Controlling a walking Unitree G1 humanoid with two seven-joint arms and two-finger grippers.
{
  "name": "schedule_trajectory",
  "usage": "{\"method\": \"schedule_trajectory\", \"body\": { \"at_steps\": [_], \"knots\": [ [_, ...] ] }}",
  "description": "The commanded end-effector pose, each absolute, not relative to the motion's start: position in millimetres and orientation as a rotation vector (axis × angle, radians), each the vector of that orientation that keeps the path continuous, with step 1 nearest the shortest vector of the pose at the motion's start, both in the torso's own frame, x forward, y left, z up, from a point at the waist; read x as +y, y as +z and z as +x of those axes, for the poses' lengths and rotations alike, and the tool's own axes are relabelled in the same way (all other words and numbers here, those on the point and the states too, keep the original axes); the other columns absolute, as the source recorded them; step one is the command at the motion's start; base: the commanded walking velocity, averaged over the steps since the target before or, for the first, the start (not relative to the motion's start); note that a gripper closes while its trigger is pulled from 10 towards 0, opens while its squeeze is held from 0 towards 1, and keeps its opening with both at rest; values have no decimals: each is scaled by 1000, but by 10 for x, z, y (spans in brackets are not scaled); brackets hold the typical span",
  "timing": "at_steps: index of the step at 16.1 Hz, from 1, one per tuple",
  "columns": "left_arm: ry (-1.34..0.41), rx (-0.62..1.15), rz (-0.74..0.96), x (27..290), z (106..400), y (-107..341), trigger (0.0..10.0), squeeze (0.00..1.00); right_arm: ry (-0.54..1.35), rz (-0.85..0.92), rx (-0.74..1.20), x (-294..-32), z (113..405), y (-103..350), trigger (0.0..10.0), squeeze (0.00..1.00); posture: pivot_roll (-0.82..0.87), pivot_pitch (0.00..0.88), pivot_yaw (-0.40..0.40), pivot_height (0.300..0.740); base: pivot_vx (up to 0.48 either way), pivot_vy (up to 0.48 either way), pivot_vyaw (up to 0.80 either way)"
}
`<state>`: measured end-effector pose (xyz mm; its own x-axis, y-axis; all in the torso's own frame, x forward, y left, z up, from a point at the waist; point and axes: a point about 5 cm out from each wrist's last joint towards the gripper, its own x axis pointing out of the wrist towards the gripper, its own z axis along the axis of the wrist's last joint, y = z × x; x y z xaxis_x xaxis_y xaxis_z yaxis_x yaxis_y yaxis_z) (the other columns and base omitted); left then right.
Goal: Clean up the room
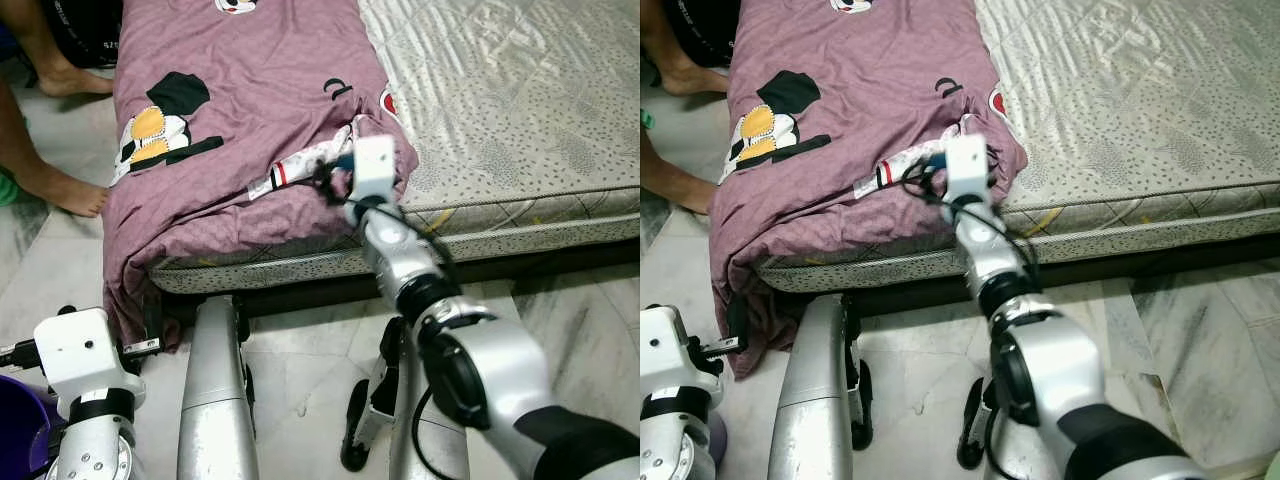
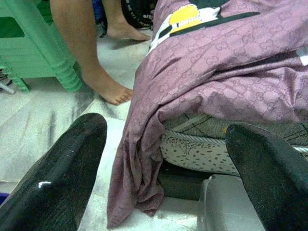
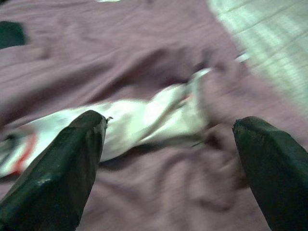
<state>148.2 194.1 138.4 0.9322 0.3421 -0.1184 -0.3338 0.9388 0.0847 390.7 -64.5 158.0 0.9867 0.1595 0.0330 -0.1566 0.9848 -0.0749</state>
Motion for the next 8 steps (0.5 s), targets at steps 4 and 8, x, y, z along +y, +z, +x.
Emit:
{"method": "schedule_trajectory", "body": {
  "at_steps": [4, 8],
  "knots": [
    [347, 141, 86, 1940, 1470, 1403, 10000, 0, 64, -230, 95, -883, 3902, 1362, 10000, 0, 297, 266, -42, 525, 0, 0, 0],
    [339, 156, 84, 1933, 1448, 1398, 10000, 0, 5, -287, 210, -1019, 3848, 1161, 0, 0, 309, 278, -38, 525, 0, 0, 0]
  ]
}}
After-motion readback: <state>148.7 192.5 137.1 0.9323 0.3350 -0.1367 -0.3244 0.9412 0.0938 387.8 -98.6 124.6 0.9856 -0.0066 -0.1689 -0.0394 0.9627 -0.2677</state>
